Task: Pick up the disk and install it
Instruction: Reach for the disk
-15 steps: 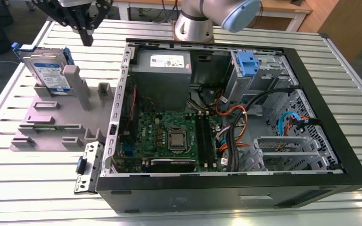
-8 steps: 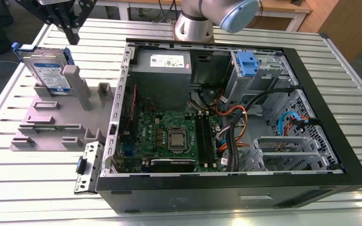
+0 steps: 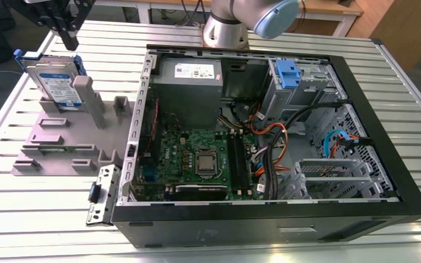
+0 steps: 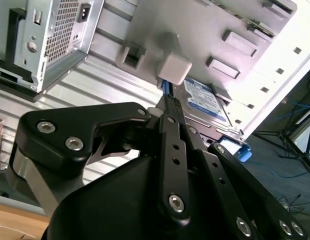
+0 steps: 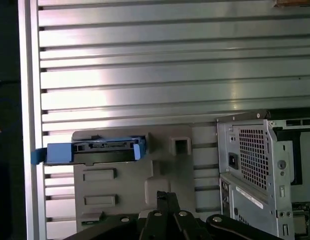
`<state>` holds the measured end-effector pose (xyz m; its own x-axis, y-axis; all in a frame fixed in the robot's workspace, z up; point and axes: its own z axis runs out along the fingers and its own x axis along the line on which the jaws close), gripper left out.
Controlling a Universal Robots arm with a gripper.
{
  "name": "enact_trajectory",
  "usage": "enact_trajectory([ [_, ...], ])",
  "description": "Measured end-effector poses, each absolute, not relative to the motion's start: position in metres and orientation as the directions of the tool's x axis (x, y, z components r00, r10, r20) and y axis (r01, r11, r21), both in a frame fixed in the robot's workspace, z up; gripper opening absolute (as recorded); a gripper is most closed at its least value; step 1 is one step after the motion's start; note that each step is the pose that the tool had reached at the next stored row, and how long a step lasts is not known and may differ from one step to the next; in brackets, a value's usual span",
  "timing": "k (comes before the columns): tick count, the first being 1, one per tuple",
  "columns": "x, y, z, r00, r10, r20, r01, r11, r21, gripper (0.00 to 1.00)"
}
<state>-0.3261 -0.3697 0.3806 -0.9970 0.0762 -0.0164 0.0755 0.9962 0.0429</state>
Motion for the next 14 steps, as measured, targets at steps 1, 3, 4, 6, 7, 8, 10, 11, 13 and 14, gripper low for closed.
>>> enact_trajectory([
  [1, -0.329, -0.369, 0.380, -0.997, 0.076, -0.016, 0.076, 0.996, 0.043, 0.11],
  [3, -0.335, -0.368, 0.380, -0.997, 0.076, -0.016, 0.075, 0.996, 0.043, 0.11],
  [4, -0.337, -0.367, 0.380, -0.997, 0.076, -0.016, 0.075, 0.996, 0.043, 0.11],
  [6, -0.342, -0.366, 0.380, -0.997, 0.076, -0.015, 0.075, 0.996, 0.043, 0.11],
  [7, -0.345, -0.366, 0.380, -0.997, 0.076, -0.015, 0.076, 0.996, 0.043, 0.11],
  [8, -0.347, -0.365, 0.380, -0.997, 0.076, -0.015, 0.076, 0.996, 0.043, 0.11],
  [10, -0.349, -0.365, 0.380, -0.997, 0.076, -0.014, 0.076, 0.996, 0.043, 0.11],
  [11, -0.350, -0.365, 0.380, -0.997, 0.076, -0.014, 0.076, 0.996, 0.043, 0.11],
  [13, -0.350, -0.365, 0.380, -0.997, 0.076, -0.014, 0.075, 0.996, 0.043, 0.11],
  [14, -0.350, -0.365, 0.380, -0.997, 0.076, -0.014, 0.075, 0.996, 0.043, 0.11],
])
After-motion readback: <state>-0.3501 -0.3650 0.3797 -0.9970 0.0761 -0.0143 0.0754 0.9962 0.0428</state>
